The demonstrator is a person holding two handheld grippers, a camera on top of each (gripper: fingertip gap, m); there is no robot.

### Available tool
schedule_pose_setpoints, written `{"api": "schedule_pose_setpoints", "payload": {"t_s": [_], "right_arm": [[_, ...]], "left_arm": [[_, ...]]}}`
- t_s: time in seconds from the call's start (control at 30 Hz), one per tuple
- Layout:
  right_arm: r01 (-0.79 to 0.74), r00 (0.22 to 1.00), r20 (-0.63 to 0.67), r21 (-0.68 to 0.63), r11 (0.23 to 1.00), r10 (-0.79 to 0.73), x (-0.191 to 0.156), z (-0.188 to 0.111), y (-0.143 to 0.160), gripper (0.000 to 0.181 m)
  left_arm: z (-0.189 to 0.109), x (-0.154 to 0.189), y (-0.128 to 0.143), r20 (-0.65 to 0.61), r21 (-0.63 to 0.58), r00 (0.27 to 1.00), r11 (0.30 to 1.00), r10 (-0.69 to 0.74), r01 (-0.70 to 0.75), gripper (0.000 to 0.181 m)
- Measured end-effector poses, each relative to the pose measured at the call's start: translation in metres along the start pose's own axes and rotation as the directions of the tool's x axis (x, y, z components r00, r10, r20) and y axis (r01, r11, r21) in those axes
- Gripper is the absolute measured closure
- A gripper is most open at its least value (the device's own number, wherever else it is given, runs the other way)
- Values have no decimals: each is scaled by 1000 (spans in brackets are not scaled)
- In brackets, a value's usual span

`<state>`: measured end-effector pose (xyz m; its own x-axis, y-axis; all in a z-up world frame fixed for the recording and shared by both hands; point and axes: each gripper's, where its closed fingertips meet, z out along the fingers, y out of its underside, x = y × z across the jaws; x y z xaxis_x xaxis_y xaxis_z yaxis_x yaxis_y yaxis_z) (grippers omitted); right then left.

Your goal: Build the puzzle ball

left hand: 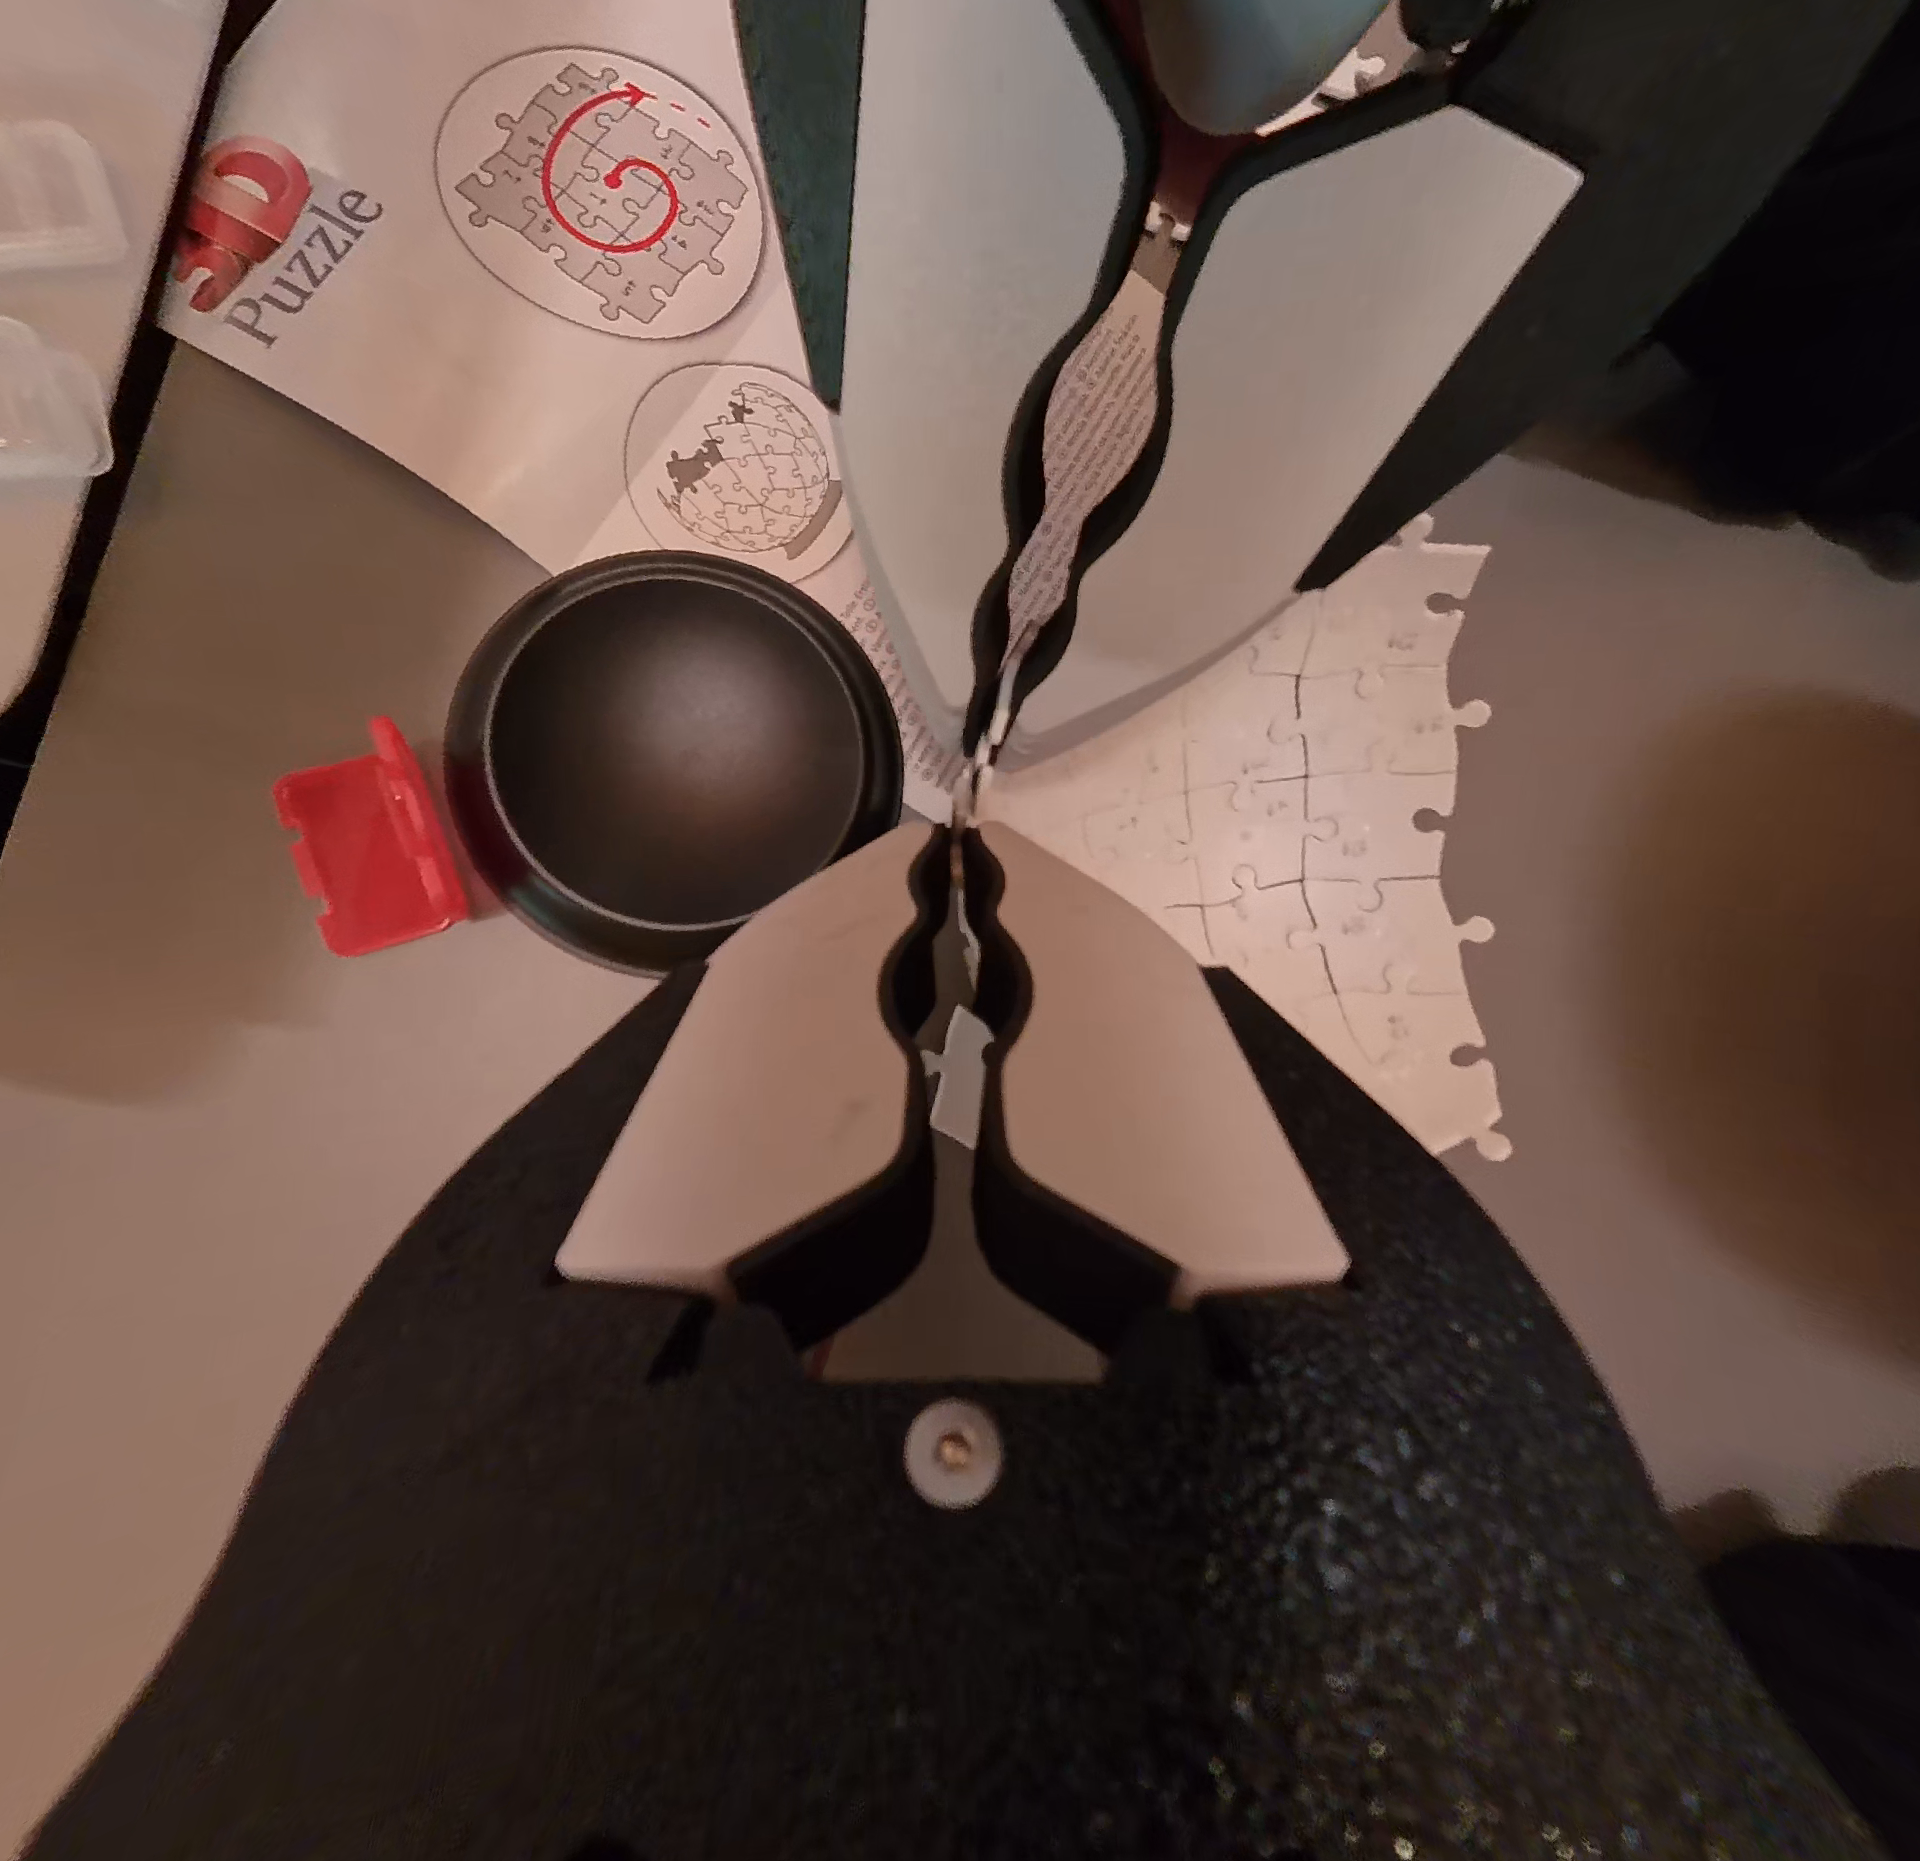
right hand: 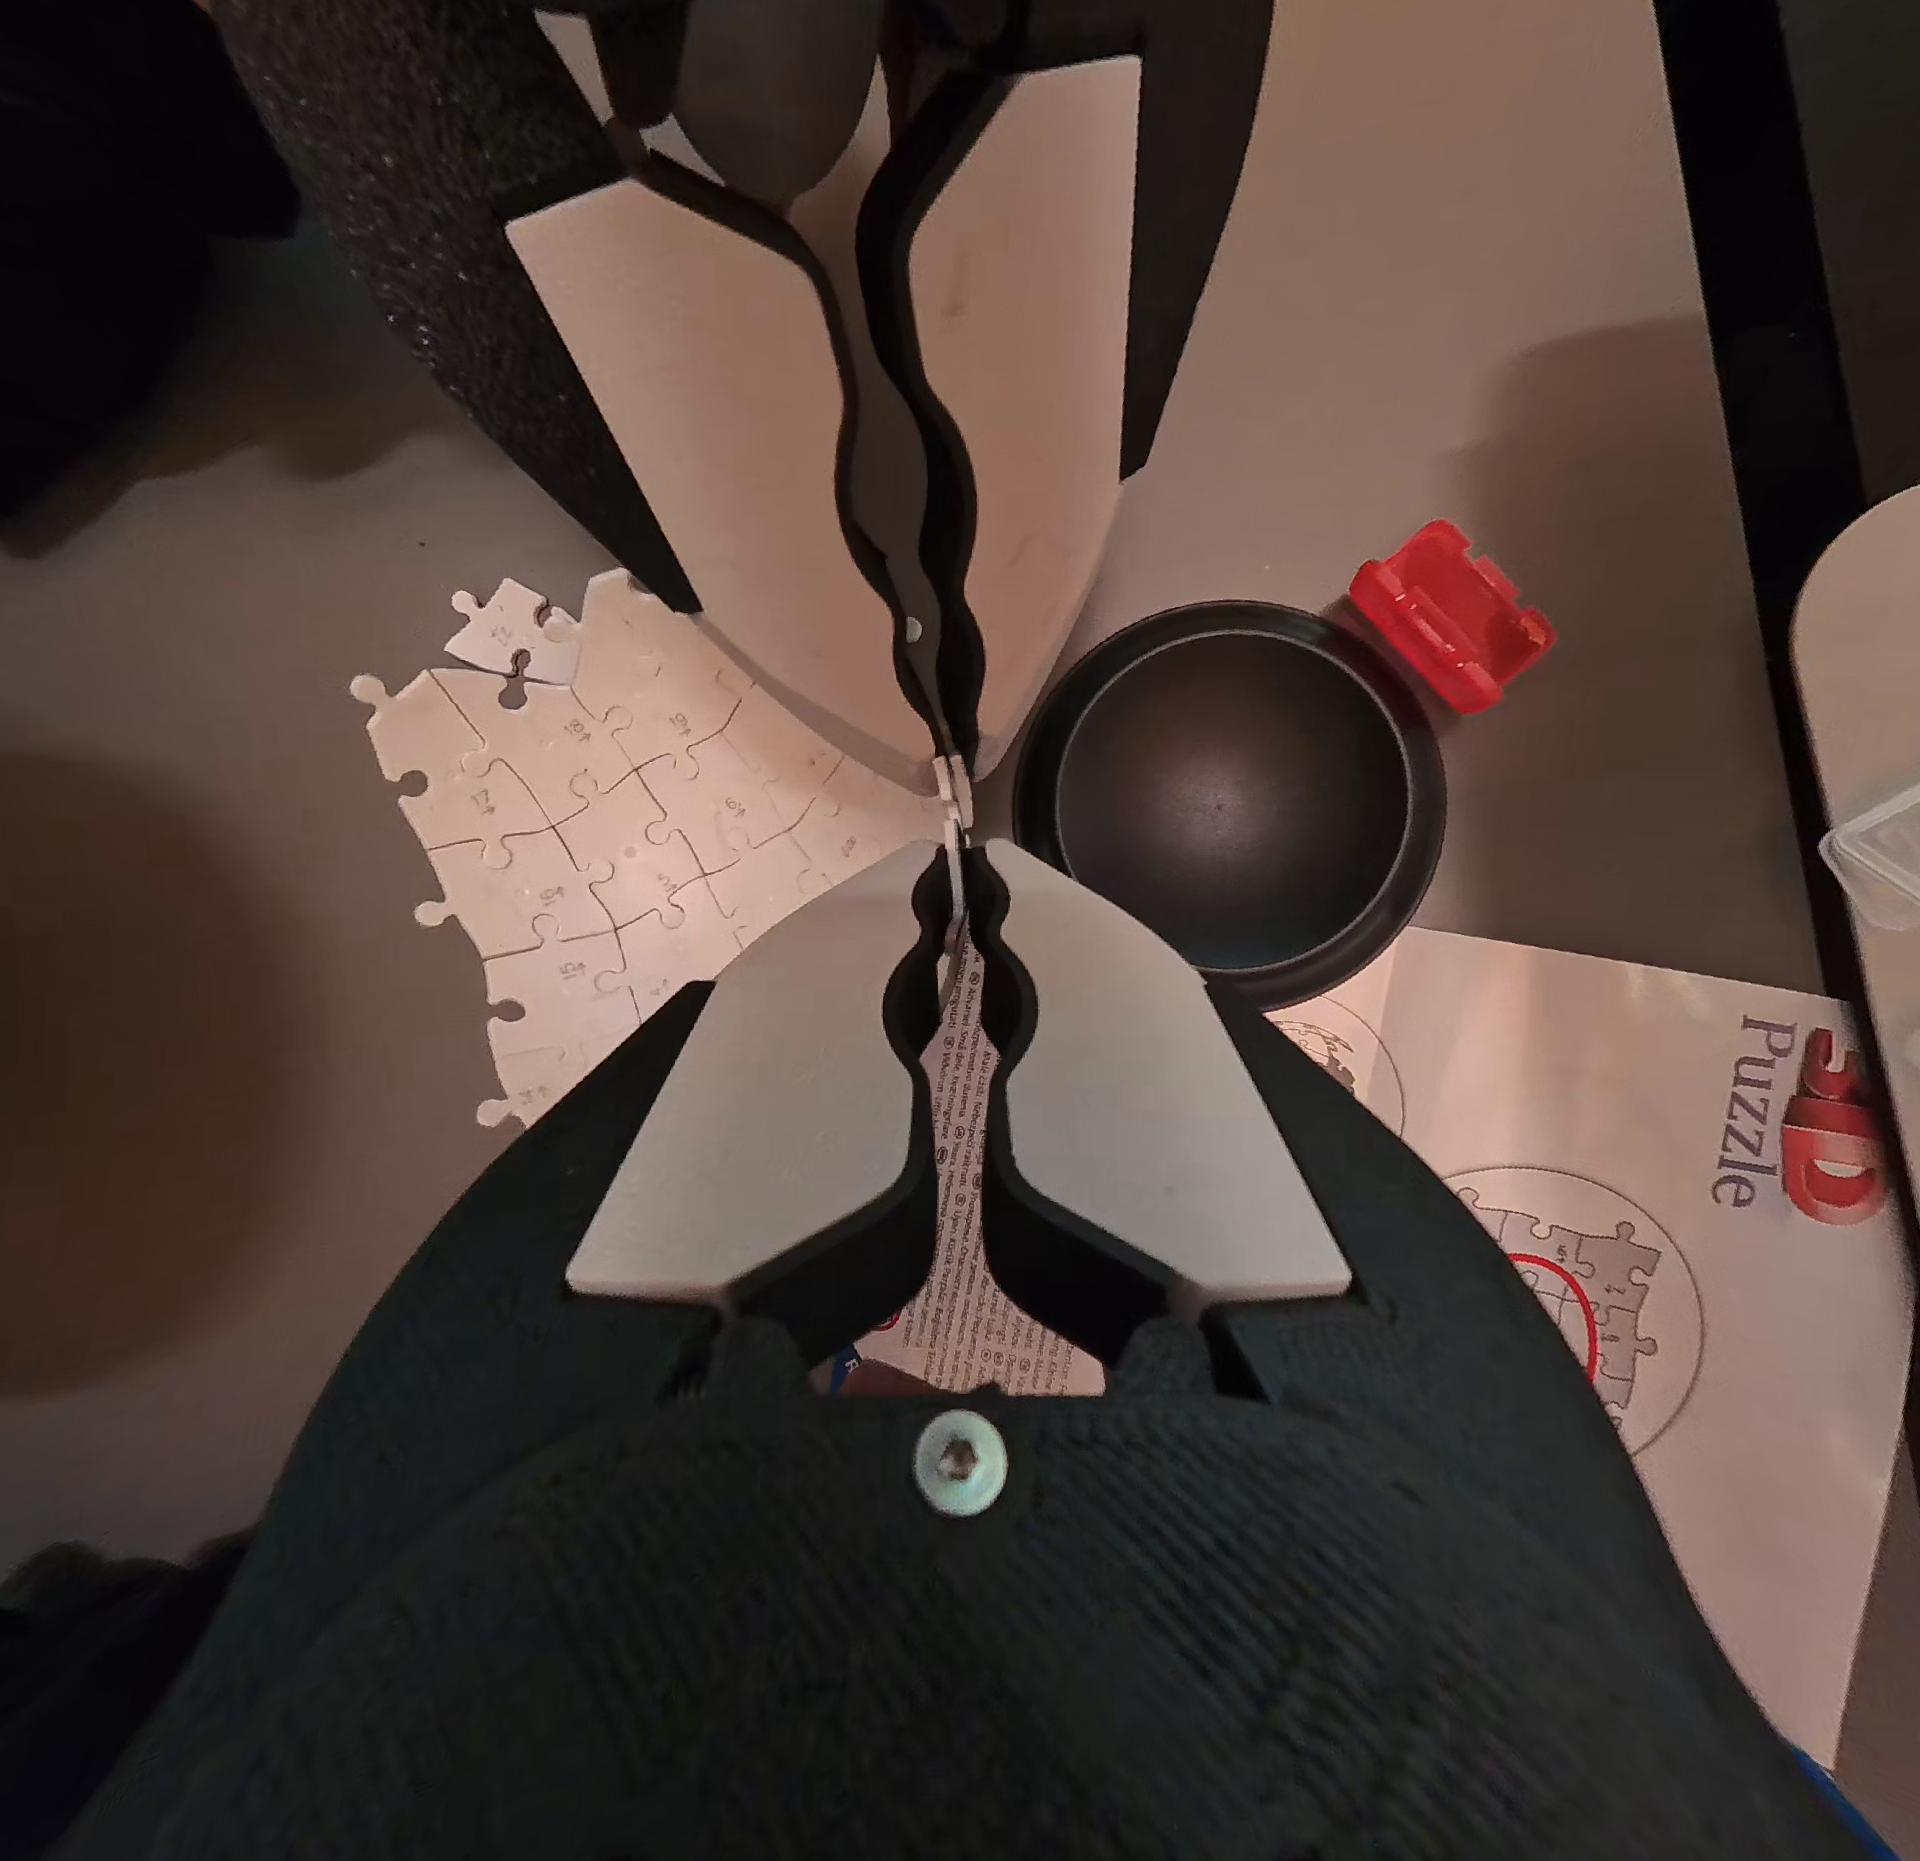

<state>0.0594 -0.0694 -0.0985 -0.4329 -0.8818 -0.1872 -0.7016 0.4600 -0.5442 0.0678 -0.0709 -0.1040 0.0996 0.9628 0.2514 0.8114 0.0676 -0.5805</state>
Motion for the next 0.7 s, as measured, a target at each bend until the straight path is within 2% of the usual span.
{"api": "schedule_pose_setpoints", "payload": {"t_s": [0.47, 0.57, 0.7], "right_arm": [[-33, 999, 15, -14, 999, 33, -1, 1, 3, 178], [23, 998, -52, -63, 998, -27, 0, 1, 2, 178], [1, 1000, -24, -23, 1000, -1, 0, 1, -1, 178]], "left_arm": [[1, 2, 1, -19, 0, 1000, 1000, -17, 17, 180], [0, 2, 1, -11, -4, 1000, 1000, -8, 8, 180], [-2, 1, 1, -7, 3, 1000, 1000, -10, 10, 180]]}}
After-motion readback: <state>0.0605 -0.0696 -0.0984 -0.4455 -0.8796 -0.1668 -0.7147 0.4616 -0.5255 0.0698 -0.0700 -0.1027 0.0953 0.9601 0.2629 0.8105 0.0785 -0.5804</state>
